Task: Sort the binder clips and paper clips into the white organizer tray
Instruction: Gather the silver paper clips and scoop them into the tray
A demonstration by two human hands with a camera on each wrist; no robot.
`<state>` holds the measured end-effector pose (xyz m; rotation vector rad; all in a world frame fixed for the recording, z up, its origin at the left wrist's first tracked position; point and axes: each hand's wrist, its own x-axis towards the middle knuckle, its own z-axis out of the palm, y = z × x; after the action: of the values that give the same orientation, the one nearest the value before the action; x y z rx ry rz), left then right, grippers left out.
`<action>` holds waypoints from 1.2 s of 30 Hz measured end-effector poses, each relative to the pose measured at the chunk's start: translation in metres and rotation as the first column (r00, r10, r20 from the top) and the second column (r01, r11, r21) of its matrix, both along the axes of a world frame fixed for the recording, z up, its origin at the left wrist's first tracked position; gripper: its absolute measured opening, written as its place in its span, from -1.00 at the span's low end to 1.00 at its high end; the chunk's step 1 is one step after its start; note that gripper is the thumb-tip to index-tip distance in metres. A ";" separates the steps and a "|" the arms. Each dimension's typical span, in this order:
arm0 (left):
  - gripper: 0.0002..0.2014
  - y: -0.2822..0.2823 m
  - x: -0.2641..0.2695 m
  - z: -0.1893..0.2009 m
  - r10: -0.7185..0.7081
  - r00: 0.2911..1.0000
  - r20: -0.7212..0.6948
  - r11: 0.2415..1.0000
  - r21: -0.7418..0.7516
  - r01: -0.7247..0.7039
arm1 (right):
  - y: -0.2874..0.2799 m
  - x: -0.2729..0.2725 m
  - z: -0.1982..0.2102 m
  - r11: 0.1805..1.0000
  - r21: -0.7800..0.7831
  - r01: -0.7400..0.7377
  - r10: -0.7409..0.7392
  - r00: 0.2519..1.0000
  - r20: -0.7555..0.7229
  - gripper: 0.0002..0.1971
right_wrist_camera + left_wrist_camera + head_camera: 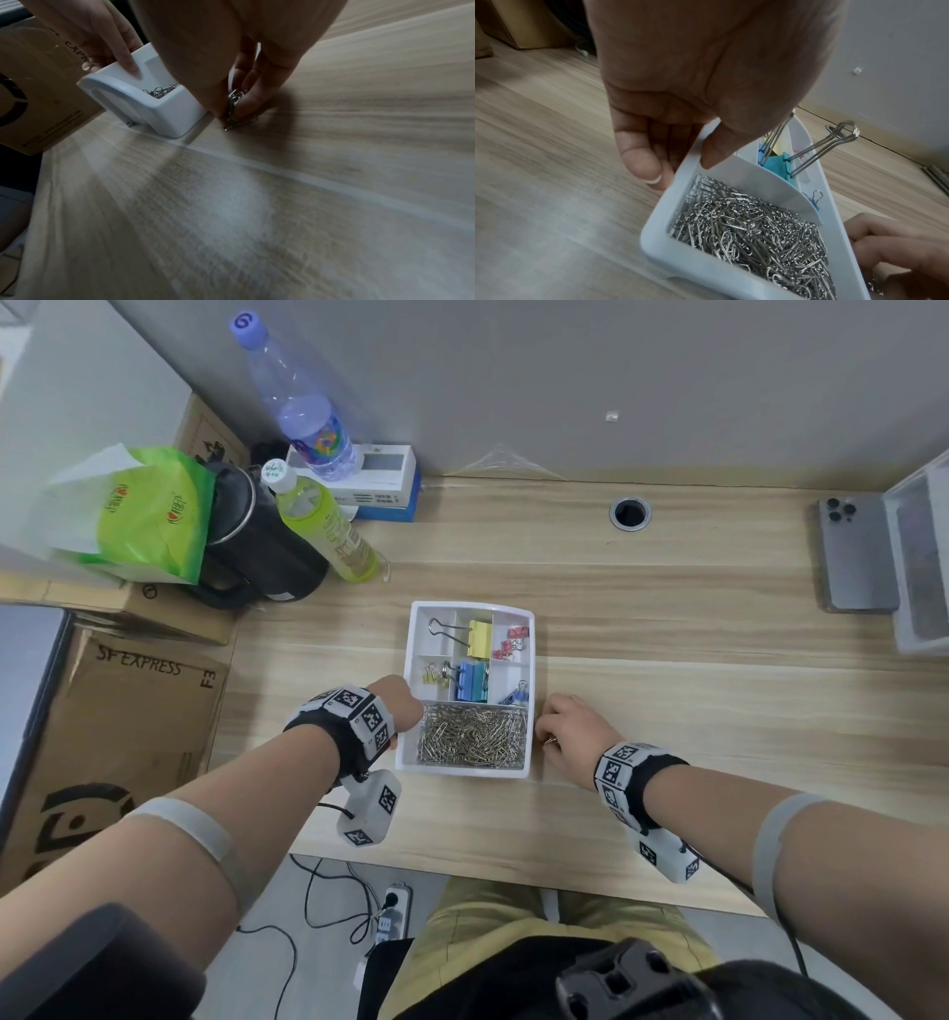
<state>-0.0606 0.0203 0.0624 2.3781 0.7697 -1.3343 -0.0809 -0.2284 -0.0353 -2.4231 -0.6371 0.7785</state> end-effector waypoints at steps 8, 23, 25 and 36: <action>-0.78 0.000 0.002 0.001 0.025 1.000 0.000 0.999 -0.022 -0.025 | 0.002 0.004 0.005 0.995 -0.020 0.095 -0.095 0.995 -0.021 -0.85; -0.73 -0.002 0.001 0.000 0.053 0.998 0.020 0.999 -0.014 -0.053 | -0.001 0.022 0.024 0.984 0.013 0.180 -0.178 0.980 -0.084 -0.77; -0.73 -0.002 0.001 0.000 0.061 0.998 0.028 0.998 -0.021 -0.060 | 0.003 0.021 0.032 0.992 0.026 0.122 -0.119 0.989 -0.090 -0.78; -0.70 -0.003 -0.003 0.002 0.062 0.996 0.062 0.998 -0.012 -0.061 | 0.059 0.003 0.049 0.970 0.184 -0.161 0.175 0.982 -0.067 -0.79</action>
<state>-0.0633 0.0173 0.0648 2.3564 0.8100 -1.2312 -0.0780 -0.1689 0.0138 -2.1845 -0.8503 0.8468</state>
